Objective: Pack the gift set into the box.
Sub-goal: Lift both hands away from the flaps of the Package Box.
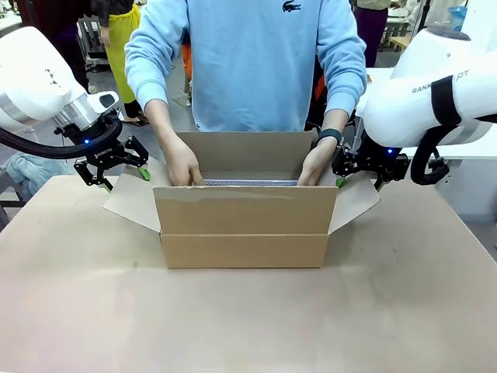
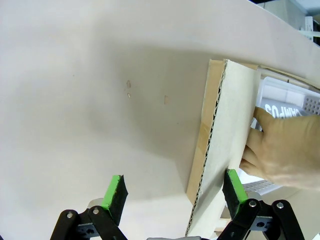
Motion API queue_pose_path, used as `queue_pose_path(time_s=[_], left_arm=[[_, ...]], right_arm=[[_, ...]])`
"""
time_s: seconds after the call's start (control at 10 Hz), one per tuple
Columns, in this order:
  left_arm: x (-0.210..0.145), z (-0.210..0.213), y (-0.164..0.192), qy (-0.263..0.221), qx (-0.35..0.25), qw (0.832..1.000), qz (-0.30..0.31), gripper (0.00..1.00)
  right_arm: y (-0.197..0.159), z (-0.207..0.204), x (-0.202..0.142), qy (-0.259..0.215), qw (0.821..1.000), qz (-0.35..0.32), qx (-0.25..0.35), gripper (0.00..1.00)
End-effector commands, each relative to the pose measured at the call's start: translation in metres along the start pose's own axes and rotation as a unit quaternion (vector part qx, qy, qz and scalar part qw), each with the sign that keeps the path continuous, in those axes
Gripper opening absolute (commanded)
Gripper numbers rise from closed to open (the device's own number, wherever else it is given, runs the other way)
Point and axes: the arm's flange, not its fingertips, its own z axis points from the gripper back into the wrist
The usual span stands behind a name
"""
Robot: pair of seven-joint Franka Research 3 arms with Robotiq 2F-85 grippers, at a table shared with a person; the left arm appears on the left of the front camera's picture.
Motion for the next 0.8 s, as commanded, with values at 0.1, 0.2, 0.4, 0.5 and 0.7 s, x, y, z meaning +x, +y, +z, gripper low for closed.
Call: queue_pose_path(time_s=[0.1, 0.2, 0.4, 0.5, 0.7], left_arm=[[-0.001, 0.002, -0.002, -0.002, 0.008, 1.000, 0.007, 1.00], [-0.001, 0.002, -0.002, -0.002, 0.008, 1.000, 0.007, 1.00], [-0.001, 0.002, -0.002, -0.002, 0.008, 1.000, 0.007, 1.00], [0.000, 0.000, 0.000, 0.000, 0.000, 1.000, 0.000, 1.00], [-0.034, 0.091, 0.007, -0.009, -0.106, 0.994, 0.000, 1.00]], right_arm=[[0.002, 0.003, 0.002, -0.001, 1.000, -0.008, -0.010, 1.00], [0.002, 0.003, 0.002, -0.001, 1.000, -0.008, -0.010, 1.00], [0.002, 0.003, 0.002, -0.001, 1.000, -0.008, -0.010, 1.00], [0.000, 0.000, 0.000, 0.000, 1.000, 0.000, 0.000, 1.00], [-0.035, 0.091, -0.004, 0.003, 0.993, -0.020, 0.116, 1.00]])
